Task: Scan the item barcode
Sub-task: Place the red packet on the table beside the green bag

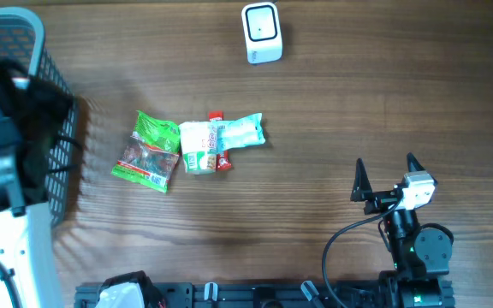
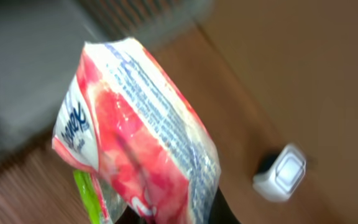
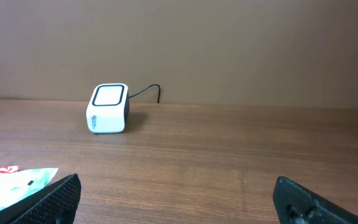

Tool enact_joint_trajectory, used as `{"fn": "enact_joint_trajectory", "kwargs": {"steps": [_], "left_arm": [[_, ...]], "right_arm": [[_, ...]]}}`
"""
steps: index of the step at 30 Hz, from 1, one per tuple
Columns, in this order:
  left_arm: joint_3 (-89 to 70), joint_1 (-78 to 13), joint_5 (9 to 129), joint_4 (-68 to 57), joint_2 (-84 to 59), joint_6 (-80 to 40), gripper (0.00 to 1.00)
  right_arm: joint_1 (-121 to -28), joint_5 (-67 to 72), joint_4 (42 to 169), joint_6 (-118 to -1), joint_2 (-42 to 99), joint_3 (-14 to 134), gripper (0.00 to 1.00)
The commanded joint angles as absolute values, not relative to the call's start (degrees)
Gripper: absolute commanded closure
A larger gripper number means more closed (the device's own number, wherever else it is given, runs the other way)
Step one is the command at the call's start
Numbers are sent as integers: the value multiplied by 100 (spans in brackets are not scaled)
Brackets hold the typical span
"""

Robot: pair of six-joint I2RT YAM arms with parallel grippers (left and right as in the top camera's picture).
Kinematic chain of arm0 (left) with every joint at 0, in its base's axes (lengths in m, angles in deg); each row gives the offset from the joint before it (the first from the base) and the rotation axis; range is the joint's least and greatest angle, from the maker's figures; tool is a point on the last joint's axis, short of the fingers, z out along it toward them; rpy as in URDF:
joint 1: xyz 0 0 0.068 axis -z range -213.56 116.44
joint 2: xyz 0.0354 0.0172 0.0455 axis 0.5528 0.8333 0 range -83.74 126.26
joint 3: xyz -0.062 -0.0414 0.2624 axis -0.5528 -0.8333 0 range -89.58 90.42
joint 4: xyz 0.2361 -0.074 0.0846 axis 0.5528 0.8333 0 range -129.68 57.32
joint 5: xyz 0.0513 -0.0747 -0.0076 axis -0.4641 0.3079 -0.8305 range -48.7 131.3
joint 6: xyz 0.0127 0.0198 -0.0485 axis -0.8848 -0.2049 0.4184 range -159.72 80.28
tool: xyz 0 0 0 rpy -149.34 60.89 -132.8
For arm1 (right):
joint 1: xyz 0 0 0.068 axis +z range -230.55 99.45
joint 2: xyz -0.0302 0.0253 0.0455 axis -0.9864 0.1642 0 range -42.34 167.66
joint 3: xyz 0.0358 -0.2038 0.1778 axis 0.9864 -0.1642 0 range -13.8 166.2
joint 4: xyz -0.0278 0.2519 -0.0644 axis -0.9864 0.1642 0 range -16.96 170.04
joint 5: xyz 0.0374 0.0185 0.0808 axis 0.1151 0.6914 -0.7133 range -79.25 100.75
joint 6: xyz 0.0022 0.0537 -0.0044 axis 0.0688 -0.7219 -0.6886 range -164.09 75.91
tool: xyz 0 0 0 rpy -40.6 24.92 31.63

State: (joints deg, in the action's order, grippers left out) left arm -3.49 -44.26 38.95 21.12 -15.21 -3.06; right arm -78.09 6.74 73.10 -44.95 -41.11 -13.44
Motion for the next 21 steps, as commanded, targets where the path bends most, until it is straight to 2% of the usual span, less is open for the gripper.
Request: {"fn": "enact_joint_trajectory", "kwargs": {"steps": [1,4,8,9,10,11,13,15,17,21], "left_arm": [[-767,-3329,4144,2802,-1150,-1014,96],[-1814,-2559,4080,2667,-549,-1127,96],[-2627,-2428,3827,2013,245,-1123,94],[-2671,-2428,3827,1978,354,-1125,74],[-2673,-2431,3827,1981,483,-1202,36],[-2653,-2437,3825,1959,498,-1405,18],[-2279,-2446,3818,2083,376,-1689,11],[-1844,-2446,3582,2341,230,-1853,9],[-1344,-2446,3372,2689,-4,-1851,3],[-1259,-2461,3390,2619,-459,-1825,0]], "right_arm": [[-7837,636,7295,-4574,-4133,-1348,1],[-7837,639,7295,-4572,-4133,-1348,0],[-7837,639,7295,-4572,-4133,-1348,0],[-7837,636,7295,-4572,-4133,-1348,0],[-7837,636,7295,-4572,-4133,-1348,0],[-7837,636,7295,-4572,-4133,-1348,0],[-7837,636,7295,-4574,-4133,-1348,0],[-7837,636,7295,-4572,-4133,-1348,0],[-7837,639,7295,-4574,-4133,-1348,0],[-7837,636,7295,-4572,-4133,-1348,0]]}}
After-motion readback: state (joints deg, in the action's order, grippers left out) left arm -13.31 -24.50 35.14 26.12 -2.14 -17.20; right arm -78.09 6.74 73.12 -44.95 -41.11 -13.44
